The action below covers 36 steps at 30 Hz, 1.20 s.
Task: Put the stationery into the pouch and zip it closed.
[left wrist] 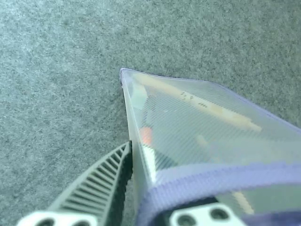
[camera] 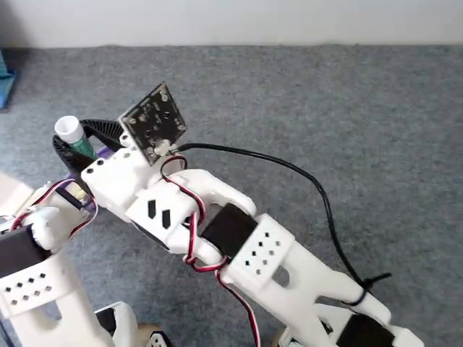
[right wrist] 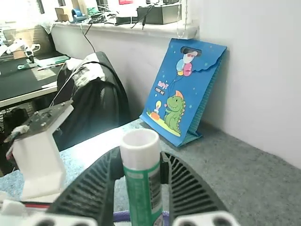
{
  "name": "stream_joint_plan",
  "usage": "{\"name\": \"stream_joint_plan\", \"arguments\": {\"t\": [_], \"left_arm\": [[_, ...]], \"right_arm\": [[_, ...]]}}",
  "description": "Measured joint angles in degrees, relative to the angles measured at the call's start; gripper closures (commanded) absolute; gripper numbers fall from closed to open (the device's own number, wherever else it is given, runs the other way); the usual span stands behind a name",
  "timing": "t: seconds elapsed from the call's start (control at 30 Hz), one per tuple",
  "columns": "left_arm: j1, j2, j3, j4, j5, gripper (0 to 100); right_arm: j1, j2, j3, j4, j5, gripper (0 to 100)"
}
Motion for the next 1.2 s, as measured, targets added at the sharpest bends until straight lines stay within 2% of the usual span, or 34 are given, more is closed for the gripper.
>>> {"name": "stream_joint_plan", "arguments": {"t": [0.47,0.63,0.7,0.83,1.03,1.2], "left_arm": [[-0.09,0.0,0.0,0.0,0.0,99],[0.0,0.0,0.0,0.0,0.0,99],[0.0,0.0,0.0,0.0,0.0,99],[0.0,0.0,0.0,0.0,0.0,99],[0.0,0.0,0.0,0.0,0.0,99],[0.0,0.0,0.0,0.0,0.0,99]], "right_arm": [[-0.62,5.01,4.4,-3.6,-0.09,98.4],[-0.62,0.18,10.73,-3.69,-0.09,81.8],[-0.62,-1.93,12.31,-2.55,-0.09,79.6],[-0.62,-4.84,12.48,3.25,-0.09,82.5],[0.62,-9.85,12.48,4.57,-0.09,84.9],[7.3,-12.92,12.48,7.03,-0.09,91.7]]}}
